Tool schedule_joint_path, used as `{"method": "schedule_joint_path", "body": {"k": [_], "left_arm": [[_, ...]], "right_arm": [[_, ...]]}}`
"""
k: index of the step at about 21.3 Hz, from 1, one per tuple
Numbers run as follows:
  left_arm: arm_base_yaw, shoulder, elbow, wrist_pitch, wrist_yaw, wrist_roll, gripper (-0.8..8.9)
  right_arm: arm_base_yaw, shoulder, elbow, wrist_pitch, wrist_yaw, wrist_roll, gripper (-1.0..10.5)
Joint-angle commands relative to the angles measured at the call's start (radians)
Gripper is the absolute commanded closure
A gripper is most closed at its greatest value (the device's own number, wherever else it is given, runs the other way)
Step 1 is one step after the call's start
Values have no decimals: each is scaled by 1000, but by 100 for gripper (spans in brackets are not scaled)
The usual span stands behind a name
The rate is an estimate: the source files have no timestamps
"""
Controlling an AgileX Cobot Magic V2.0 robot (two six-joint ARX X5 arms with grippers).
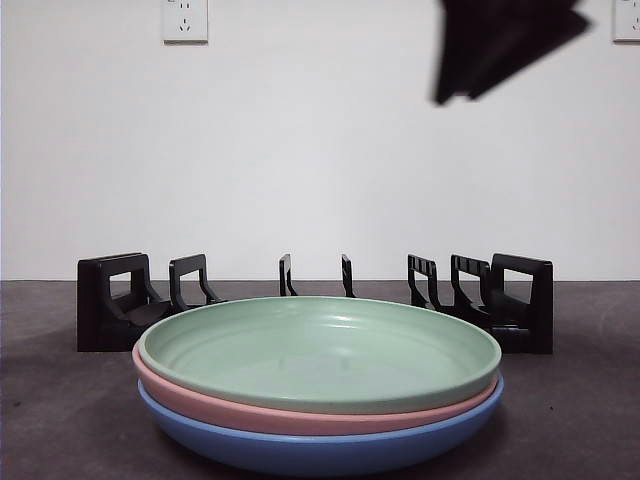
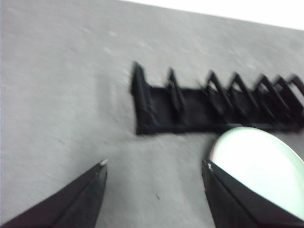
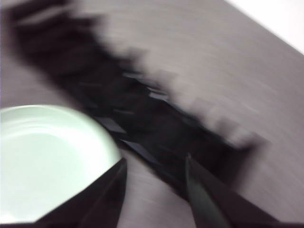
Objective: Place the plate
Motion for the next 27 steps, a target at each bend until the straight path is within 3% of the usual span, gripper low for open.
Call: {"method": "schedule_joint_path", "body": {"k": [1,6,10,11,12,27], "left_arm": [[-3,6,14,30,-27,0,504],[-4,12,14,66,-82,4,504],[-4,11,14,66,-81,4,530],[-4,12,14,63,-76,5,796],[-4,11,14,66,-75,6,802],[-5,11,14,74,-75,6,806]], "right_arm": [[-102,-60,-47,0,-21,32,742],[-305,-241,-161,-13,-80,74,740],[-333,-304,-159,-103,-79,75,768],[-332,-313,-159,-114,-83,72,969],[-331,-317,-159,-111,-85,66,926],[-331,-319,-159,-103,-78,67,926]]}}
